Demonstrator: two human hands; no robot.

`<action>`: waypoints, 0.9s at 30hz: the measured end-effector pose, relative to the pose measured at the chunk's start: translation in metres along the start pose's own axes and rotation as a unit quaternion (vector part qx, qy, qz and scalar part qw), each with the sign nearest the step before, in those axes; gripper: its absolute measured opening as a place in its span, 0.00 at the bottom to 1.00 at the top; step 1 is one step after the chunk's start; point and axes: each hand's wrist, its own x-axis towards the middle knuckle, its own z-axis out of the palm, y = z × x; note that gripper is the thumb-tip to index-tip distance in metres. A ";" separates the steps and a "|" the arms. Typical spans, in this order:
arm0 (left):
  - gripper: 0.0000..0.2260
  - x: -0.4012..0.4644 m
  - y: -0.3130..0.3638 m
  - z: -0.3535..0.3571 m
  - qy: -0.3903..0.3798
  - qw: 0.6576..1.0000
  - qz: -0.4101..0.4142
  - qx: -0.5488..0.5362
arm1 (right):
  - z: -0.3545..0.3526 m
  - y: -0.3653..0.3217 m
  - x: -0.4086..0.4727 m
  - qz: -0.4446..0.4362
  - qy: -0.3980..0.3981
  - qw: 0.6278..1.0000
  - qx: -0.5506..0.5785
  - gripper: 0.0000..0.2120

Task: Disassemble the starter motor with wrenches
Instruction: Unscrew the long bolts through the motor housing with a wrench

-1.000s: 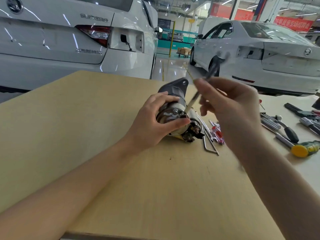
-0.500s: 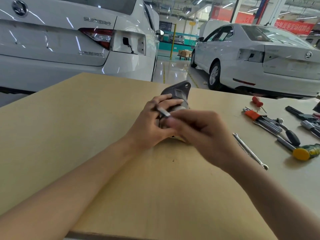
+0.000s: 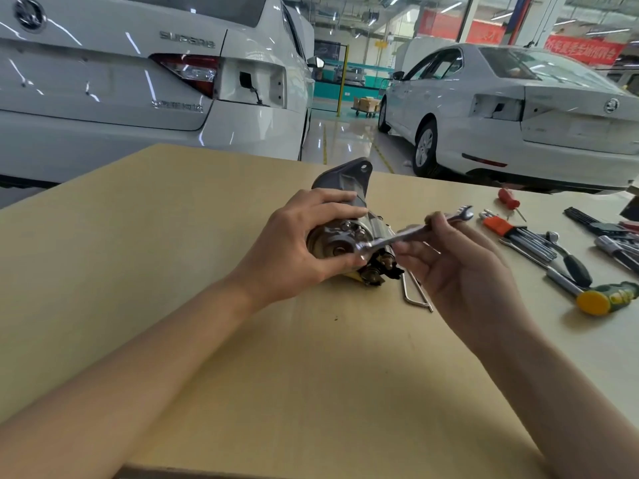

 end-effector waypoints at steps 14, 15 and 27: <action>0.17 0.001 0.000 -0.001 -0.011 0.997 -0.033 -0.071 | -0.023 -0.009 -0.019 -0.048 0.050 0.975 -0.213 0.07; 0.17 0.002 -0.001 -0.002 -0.012 0.997 -0.032 -0.074 | -0.023 -0.011 -0.023 -0.055 0.037 0.966 -0.251 0.07; 0.16 0.002 -0.001 0.000 -0.010 0.996 -0.040 -0.085 | -0.020 0.012 -0.027 -0.129 -0.019 0.783 -0.608 0.07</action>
